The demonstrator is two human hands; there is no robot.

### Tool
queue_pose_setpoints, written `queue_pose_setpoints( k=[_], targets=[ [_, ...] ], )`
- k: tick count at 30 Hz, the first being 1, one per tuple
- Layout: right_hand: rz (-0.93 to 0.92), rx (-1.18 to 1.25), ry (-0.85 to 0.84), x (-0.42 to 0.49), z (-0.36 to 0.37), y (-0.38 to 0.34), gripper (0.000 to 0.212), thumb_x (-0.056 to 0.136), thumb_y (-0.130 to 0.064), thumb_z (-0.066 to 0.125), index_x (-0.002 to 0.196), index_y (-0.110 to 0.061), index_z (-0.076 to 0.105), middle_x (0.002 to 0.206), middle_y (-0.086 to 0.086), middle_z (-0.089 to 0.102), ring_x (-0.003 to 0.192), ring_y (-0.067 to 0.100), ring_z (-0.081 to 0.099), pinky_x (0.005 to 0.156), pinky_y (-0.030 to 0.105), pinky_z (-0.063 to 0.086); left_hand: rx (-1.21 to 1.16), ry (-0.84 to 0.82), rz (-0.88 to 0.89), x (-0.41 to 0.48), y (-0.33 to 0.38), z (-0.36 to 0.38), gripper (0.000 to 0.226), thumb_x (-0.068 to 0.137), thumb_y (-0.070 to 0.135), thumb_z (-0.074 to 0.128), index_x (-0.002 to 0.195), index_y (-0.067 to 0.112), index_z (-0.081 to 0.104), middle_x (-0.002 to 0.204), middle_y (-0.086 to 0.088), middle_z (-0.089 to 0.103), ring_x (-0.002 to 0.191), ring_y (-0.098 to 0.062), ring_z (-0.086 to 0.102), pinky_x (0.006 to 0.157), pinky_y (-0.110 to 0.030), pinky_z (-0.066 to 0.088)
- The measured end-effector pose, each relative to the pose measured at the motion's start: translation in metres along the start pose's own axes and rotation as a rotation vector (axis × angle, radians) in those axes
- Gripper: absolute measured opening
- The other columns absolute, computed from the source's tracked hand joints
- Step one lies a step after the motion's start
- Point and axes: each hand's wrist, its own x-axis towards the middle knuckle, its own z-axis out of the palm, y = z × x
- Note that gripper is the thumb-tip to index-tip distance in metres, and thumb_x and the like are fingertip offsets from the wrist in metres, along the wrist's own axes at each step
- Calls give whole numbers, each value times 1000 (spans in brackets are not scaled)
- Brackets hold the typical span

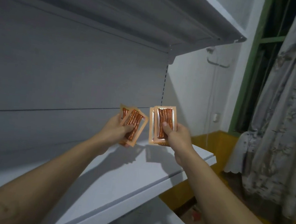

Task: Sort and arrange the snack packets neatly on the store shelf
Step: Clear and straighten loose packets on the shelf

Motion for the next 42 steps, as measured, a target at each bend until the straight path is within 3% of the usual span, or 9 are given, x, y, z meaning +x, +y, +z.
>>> queue_pose_setpoints(
  k=[5, 14, 19, 22, 27, 30, 35, 40, 42],
  targets=[
    [13, 45, -105, 59, -21, 15, 13, 99, -27, 57, 106, -20, 66, 101, 4, 73, 94, 21, 70, 81, 35, 55, 41, 95, -25, 27, 3, 36, 11, 99, 6, 55, 107, 14, 55, 105, -24, 65, 97, -46, 66, 61, -41, 56],
    [-12, 72, -343, 95, 19, 39, 11, 97, -25, 62, 100, -18, 70, 94, 4, 76, 90, 24, 72, 82, 40, 58, 102, 252, -32, 34, -4, 45, 20, 99, 2, 52, 95, 22, 54, 88, -13, 66, 64, -25, 66, 49, -35, 55],
    [-39, 32, -390, 107, 49, 28, 14, 93, -24, 67, 88, -11, 71, 86, 6, 75, 82, 24, 72, 72, 33, 56, 70, 295, 22, 43, -3, 22, 14, 97, 4, 57, 103, 16, 56, 86, -15, 67, 59, -26, 64, 46, -33, 54],
    [-107, -24, -363, 113, 69, 18, 28, 88, -26, 72, 86, 1, 70, 84, 15, 73, 82, 34, 69, 72, 42, 52, 59, 347, 32, 52, -6, 6, 24, 92, 9, 68, 113, 6, 58, 90, -17, 71, 54, -23, 66, 45, -32, 53],
    [-160, -79, -331, 129, 96, 10, 30, 83, -29, 78, 73, -3, 70, 76, 15, 72, 73, 29, 66, 65, 35, 48, 88, 328, 26, 72, -13, -17, 37, 86, 13, 76, 118, 9, 60, 105, -12, 72, 82, -28, 73, 58, -42, 59],
    [-241, -202, -334, 139, 108, 15, 30, 84, -33, 76, 71, -7, 68, 69, 6, 66, 68, 21, 60, 62, 29, 40, 126, 337, 19, 81, -22, -27, 39, 84, 8, 77, 119, 7, 59, 106, -14, 71, 85, -31, 73, 58, -46, 60],
    [-222, -369, -385, 169, 115, 36, 27, 84, -37, 75, 66, -21, 63, 63, -4, 64, 58, 19, 64, 59, 34, 56, 162, 383, -80, 92, -46, -34, 42, 85, 6, 74, 123, 7, 56, 113, -13, 68, 90, -30, 70, 55, -41, 60],
    [-237, -773, -521, 202, 114, 74, 36, 84, -43, 74, 71, -19, 51, 66, -9, 50, 58, 6, 46, 46, 19, 30, 199, 491, -213, 115, -70, -34, 43, 84, 8, 76, 123, 7, 57, 114, -12, 66, 90, -27, 68, 60, -37, 61],
    [-190, -866, -616, 210, 112, 95, 35, 81, -42, 77, 71, -22, 50, 69, -9, 52, 56, 1, 44, 42, 16, 30, 156, 575, -276, 118, -90, -28, 45, 82, 7, 77, 122, 3, 57, 118, -14, 66, 99, -31, 67, 78, -45, 60]
  ],
)
